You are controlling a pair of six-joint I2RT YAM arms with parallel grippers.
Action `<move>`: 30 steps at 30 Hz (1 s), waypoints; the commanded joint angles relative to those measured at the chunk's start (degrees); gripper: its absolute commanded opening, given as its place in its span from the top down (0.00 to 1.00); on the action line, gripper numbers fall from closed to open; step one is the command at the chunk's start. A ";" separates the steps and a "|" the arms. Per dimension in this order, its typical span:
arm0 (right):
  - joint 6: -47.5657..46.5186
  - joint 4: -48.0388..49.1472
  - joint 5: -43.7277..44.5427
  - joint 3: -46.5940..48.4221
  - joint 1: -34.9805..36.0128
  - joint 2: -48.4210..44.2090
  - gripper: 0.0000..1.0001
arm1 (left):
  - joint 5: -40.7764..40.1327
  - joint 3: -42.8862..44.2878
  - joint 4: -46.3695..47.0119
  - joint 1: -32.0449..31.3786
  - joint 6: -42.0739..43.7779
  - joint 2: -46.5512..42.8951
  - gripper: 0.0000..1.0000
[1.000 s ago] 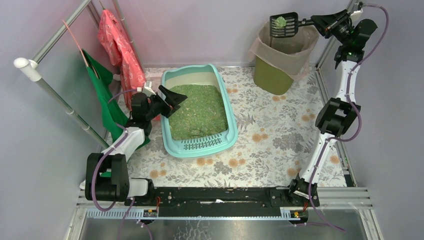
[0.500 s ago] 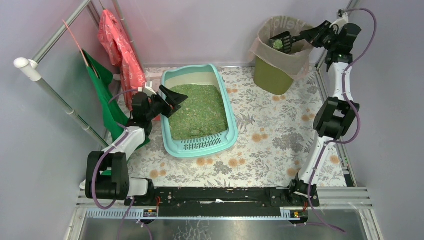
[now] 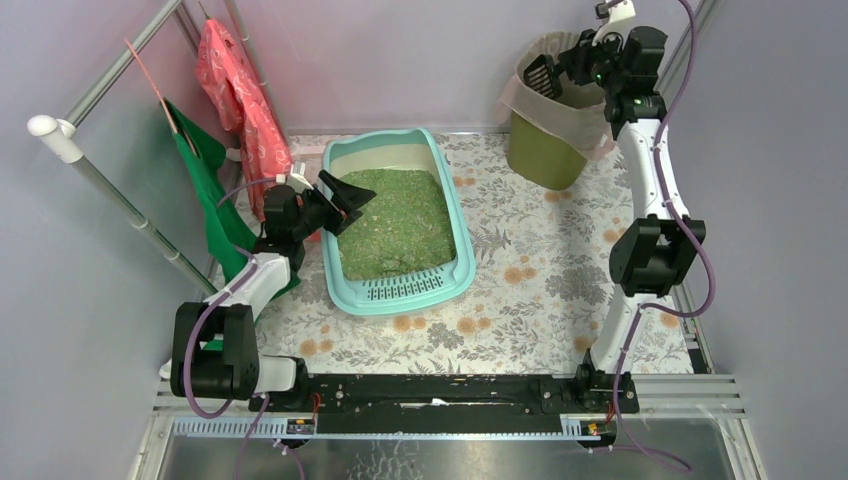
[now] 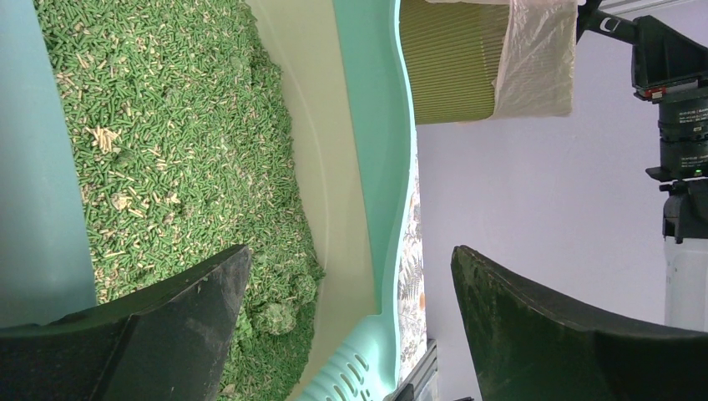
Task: Clean the litter box
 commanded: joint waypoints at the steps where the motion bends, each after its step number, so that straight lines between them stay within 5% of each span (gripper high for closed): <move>1: -10.08 -4.95 9.84 4.34 2.34 -2.43 1.00 | -1.81 -0.53 -1.25 0.53 2.90 1.71 0.02; 7: -6.62 -4.57 15.12 4.60 2.09 -3.10 1.00 | -1.04 -0.86 0.15 0.53 2.04 2.16 0.02; 12: 9.76 -7.86 12.16 11.00 -1.87 0.86 1.00 | -0.72 -0.93 -0.04 0.53 2.08 1.63 0.02; 20: 30.14 5.27 1.15 3.04 -7.65 -2.16 1.00 | -0.85 -0.83 -0.93 0.53 2.54 1.04 0.02; 24: 37.31 23.99 0.57 -12.92 -8.05 -9.78 1.00 | -0.74 -0.79 -0.71 0.51 2.33 1.11 0.02; 30: 39.54 35.27 1.94 -20.14 -7.67 -15.72 1.00 | -0.55 -0.86 -0.84 0.42 2.45 0.95 0.02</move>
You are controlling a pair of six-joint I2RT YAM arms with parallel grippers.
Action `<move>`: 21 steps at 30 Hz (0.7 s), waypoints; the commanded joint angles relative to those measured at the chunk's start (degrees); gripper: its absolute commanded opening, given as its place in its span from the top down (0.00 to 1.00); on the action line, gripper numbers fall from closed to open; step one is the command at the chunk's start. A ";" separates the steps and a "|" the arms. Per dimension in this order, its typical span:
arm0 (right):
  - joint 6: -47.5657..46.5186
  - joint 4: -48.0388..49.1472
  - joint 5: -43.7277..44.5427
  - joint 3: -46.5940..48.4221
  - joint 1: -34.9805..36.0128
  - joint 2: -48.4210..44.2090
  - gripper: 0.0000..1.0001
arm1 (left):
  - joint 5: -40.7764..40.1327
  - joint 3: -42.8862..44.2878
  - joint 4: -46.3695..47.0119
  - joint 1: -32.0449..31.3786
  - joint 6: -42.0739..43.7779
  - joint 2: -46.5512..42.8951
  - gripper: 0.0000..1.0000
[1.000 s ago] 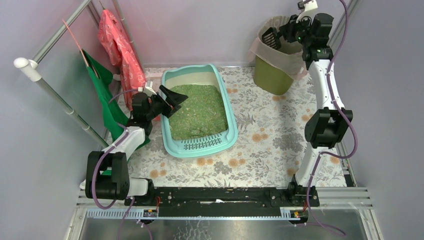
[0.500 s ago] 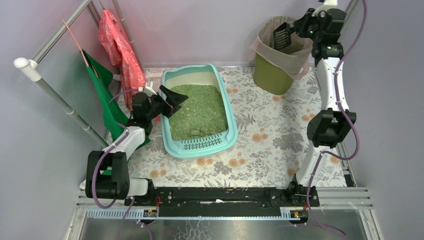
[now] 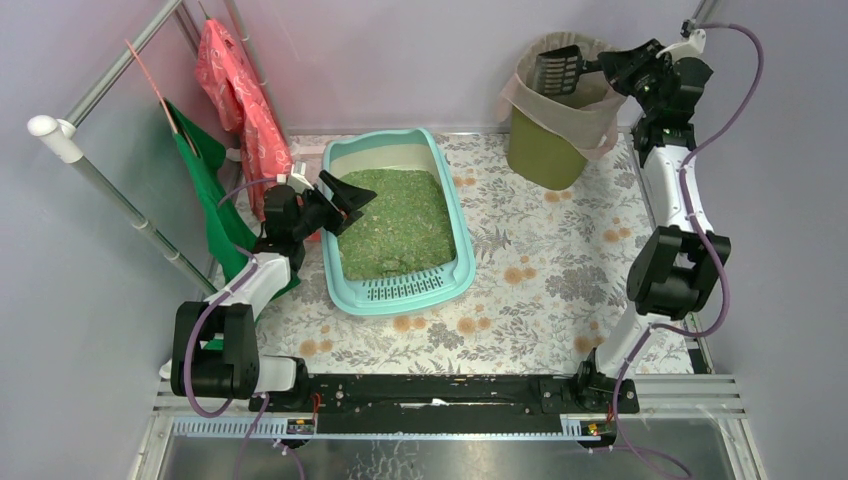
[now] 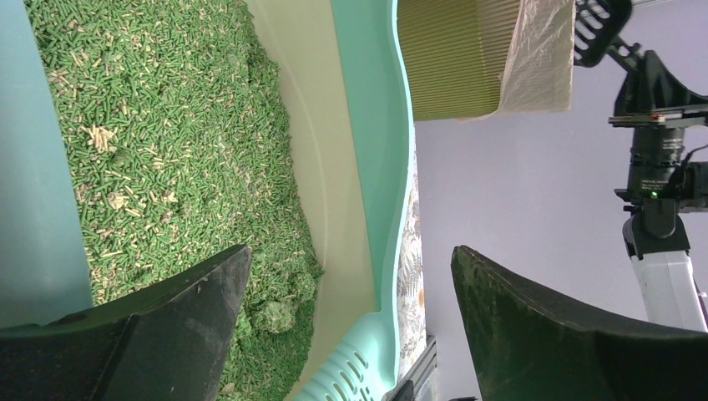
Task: Clean the litter box
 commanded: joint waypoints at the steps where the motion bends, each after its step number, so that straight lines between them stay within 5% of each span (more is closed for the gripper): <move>1: 2.19 16.37 0.08 -1.43 0.82 -8.28 1.00 | -1.32 -0.82 -1.29 0.42 2.48 0.74 0.02; 7: 1.14 18.01 -0.81 -1.52 0.83 -10.34 1.00 | -1.41 -0.78 -1.14 0.24 2.41 0.84 0.01; 12: 9.10 15.39 -9.27 3.19 2.37 -7.88 1.00 | -1.52 -0.79 -1.36 0.18 2.60 0.54 0.02; 21: -2.33 -5.01 -15.62 5.76 19.83 -7.00 1.00 | -1.70 0.80 -3.21 0.25 2.97 -1.45 0.02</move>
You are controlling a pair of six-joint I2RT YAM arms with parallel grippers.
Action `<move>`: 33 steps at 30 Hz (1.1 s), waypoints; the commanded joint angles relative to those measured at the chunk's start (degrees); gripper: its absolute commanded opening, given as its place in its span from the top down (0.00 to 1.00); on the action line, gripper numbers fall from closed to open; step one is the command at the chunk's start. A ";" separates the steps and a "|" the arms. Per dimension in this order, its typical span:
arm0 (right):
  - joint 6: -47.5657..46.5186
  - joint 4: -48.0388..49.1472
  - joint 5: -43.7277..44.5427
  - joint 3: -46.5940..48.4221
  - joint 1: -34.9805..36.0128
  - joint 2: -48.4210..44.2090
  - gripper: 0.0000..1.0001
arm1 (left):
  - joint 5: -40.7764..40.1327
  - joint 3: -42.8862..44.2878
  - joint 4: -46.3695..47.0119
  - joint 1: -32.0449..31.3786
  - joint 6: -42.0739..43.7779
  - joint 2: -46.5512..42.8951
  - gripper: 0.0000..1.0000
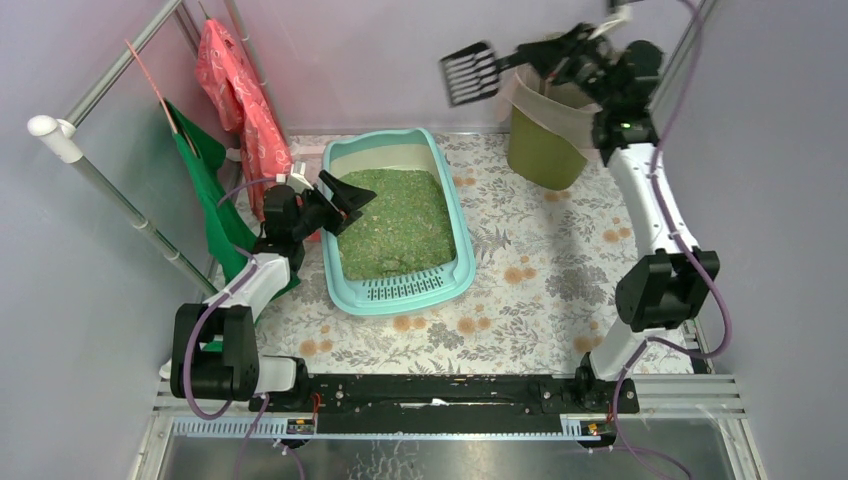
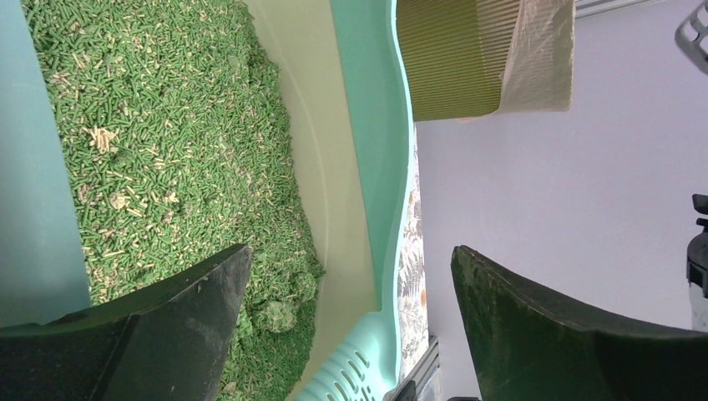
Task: Clean the litter box
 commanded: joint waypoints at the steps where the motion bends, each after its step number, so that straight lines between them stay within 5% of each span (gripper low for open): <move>1: -6.64 -11.38 -5.32 4.05 9.10 1.08 1.00 | -1.67 1.07 -3.18 0.25 2.71 -1.52 0.02; 19: -27.03 -48.36 4.72 23.96 29.22 24.81 1.00 | -6.44 0.91 -2.57 0.58 4.92 -11.54 0.02; 33: -36.36 -53.12 17.82 31.75 32.60 32.93 1.00 | -6.27 0.03 -0.93 0.94 4.41 -7.42 0.02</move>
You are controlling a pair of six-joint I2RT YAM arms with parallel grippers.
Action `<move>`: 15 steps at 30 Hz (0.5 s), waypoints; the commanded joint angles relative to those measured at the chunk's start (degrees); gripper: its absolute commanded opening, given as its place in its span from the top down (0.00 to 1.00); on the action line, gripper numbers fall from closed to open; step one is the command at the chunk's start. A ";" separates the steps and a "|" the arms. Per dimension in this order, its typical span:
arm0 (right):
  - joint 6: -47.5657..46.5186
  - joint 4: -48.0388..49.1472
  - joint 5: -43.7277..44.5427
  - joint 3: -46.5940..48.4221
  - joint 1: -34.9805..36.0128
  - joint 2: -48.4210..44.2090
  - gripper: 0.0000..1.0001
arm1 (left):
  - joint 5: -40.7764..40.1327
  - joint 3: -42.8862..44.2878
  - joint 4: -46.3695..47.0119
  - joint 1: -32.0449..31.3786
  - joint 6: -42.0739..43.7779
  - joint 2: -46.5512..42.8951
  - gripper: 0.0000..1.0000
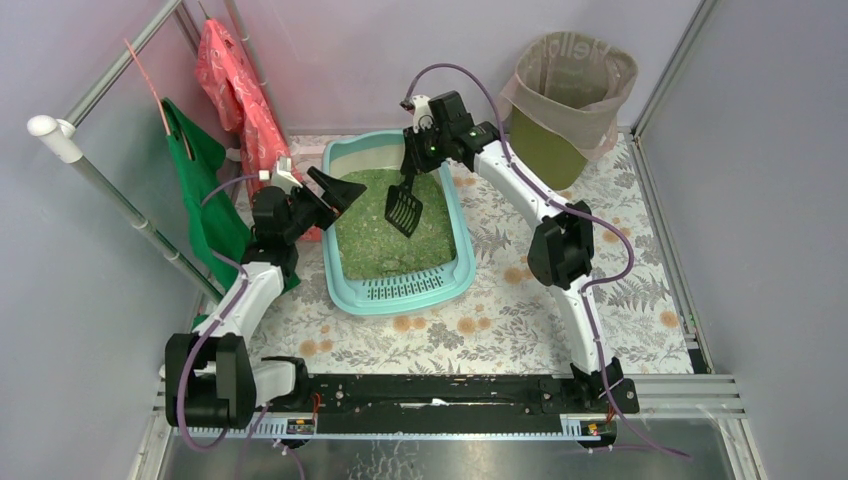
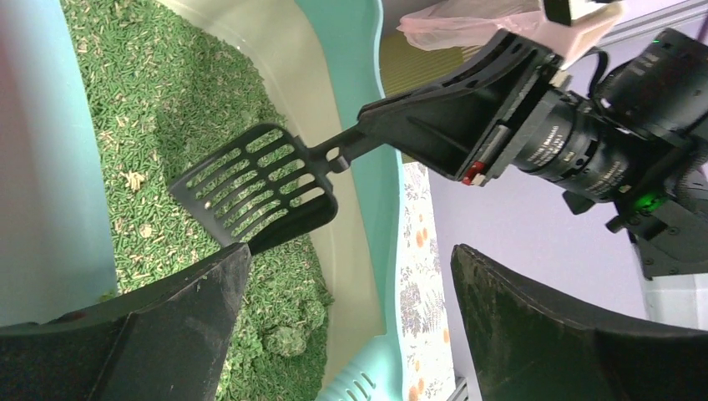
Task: Clean the litter box
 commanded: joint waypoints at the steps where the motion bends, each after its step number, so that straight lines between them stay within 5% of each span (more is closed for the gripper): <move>1: -4.14 0.06 4.56 2.31 0.23 -1.14 1.00 | -0.40 -0.21 3.14 0.56 0.74 0.93 0.02; 15: 6.94 13.03 -15.84 -20.74 1.45 -4.27 1.00 | 0.73 -1.23 4.79 0.68 -0.74 1.36 0.02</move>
